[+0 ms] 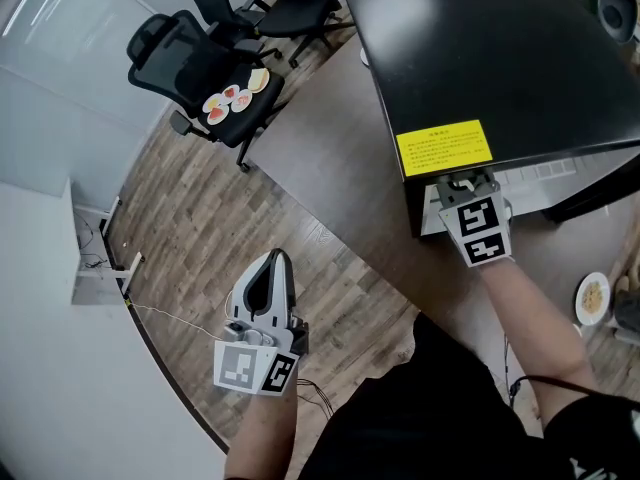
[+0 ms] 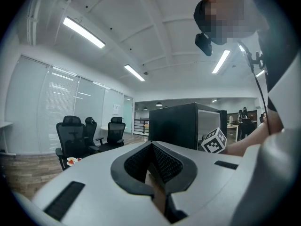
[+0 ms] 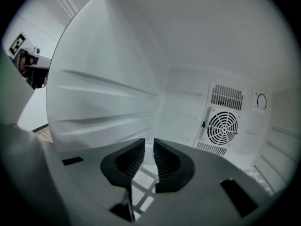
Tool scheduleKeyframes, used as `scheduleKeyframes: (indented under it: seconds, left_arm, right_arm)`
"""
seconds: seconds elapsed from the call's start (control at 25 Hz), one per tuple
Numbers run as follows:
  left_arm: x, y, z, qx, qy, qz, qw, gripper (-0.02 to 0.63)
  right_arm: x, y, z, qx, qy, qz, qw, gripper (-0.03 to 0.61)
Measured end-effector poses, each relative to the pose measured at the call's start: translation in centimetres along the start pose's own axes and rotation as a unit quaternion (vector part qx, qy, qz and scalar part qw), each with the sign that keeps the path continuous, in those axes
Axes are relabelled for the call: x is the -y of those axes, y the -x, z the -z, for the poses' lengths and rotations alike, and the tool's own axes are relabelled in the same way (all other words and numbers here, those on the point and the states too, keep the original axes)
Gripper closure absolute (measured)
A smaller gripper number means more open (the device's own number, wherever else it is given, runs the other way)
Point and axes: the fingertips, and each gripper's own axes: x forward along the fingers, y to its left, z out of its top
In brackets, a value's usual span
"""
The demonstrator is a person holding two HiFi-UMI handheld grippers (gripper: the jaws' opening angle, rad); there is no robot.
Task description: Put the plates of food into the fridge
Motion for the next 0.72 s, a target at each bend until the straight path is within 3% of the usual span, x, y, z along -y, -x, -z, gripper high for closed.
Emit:
scheduleKeyframes:
  seconds: [0.56, 0.72]
  left_arm:
    - [1.3, 2.6, -1.7, 0.016, -0.021, 0.002, 0.9997, 0.611]
    - [2.3, 2.1, -1.4, 0.023, -0.002, 0.010, 0.9997, 0.611]
  right_arm:
    - [0.0, 2.8, -1.8, 0.022, -0.001, 0.007, 1.000, 0.520]
    - [-0.2, 3.8, -1.9, 0.027, -0.009, -0.002, 1.000, 0.520]
